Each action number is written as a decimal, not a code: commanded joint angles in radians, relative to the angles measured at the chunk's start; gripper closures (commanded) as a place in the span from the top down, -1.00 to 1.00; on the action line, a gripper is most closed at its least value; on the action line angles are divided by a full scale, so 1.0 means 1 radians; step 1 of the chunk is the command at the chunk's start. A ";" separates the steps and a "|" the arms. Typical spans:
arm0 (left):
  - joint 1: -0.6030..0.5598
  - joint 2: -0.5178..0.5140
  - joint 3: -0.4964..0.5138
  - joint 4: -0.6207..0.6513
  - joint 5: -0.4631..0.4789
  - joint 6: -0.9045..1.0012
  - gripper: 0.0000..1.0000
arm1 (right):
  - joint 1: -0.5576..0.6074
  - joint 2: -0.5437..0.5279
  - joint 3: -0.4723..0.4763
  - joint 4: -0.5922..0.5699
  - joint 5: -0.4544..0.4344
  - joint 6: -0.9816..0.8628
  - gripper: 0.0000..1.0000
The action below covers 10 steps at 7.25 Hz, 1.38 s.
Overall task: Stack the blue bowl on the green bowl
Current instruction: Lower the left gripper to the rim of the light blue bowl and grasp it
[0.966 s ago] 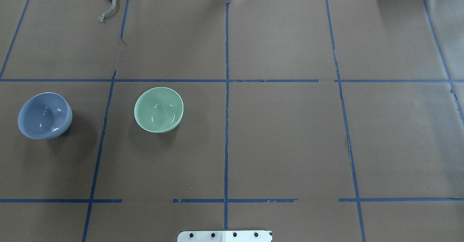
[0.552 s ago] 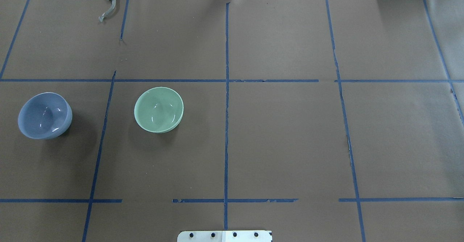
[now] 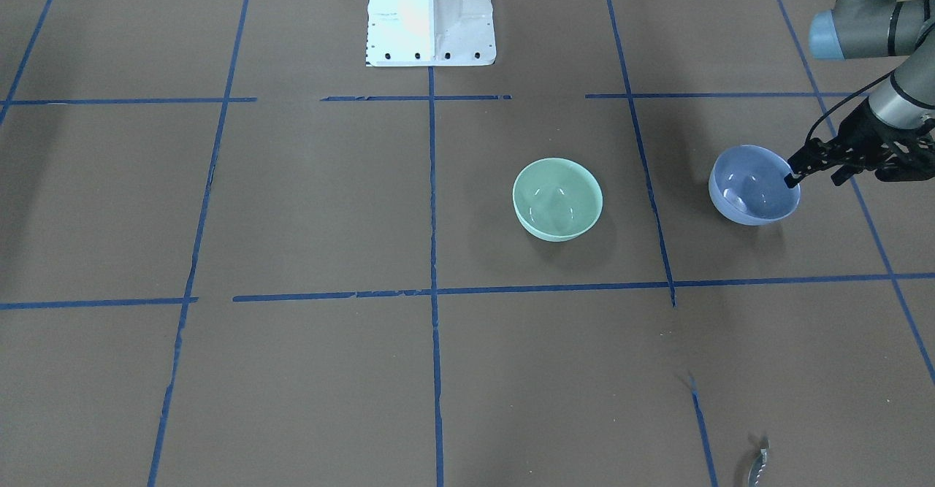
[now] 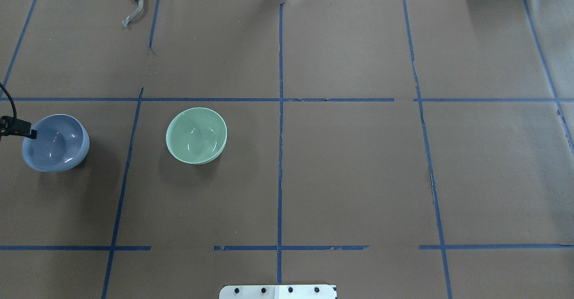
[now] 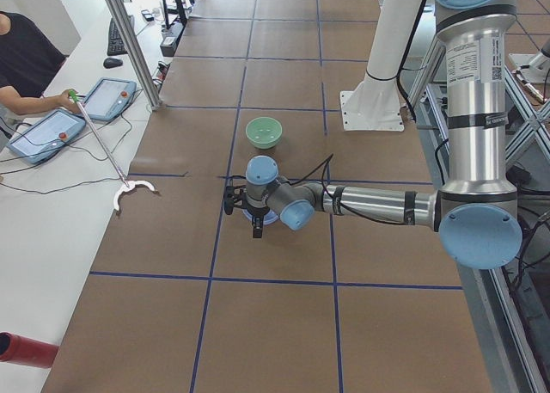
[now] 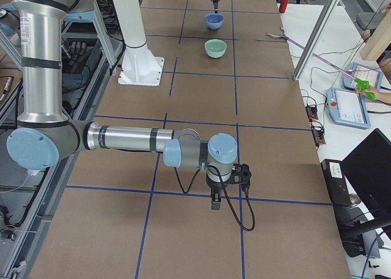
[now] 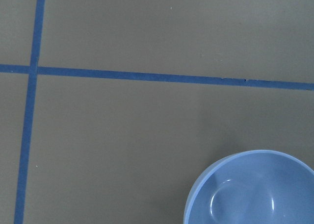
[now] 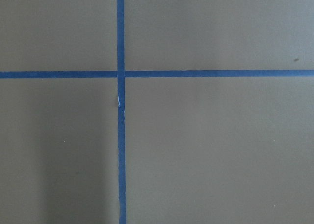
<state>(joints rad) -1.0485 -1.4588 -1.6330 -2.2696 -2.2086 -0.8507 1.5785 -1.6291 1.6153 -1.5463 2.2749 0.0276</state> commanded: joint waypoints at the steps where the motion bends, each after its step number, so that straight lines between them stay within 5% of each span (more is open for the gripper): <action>1: 0.065 -0.002 0.036 -0.082 0.009 -0.057 0.82 | 0.000 0.000 0.000 0.000 0.000 0.000 1.00; 2: 0.064 0.000 0.027 -0.084 0.009 -0.051 -0.08 | 0.000 0.000 0.000 -0.002 0.002 0.000 1.00; 3: 0.061 0.000 0.027 -0.082 0.009 -0.044 -0.71 | 0.000 0.000 0.000 0.000 0.000 0.000 1.00; 4: 0.056 0.003 0.018 -0.082 0.007 -0.039 -0.92 | 0.000 0.000 0.000 0.000 0.000 0.000 1.00; 7: 0.033 0.081 -0.066 -0.067 -0.011 0.051 -1.00 | 0.000 0.000 0.000 0.000 0.000 0.000 1.00; 10: -0.132 0.109 -0.215 0.090 -0.172 0.161 -1.00 | 0.000 0.000 0.000 0.000 0.000 0.000 1.00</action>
<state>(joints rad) -1.1110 -1.3589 -1.7767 -2.2723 -2.3372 -0.7549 1.5785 -1.6291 1.6153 -1.5463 2.2753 0.0276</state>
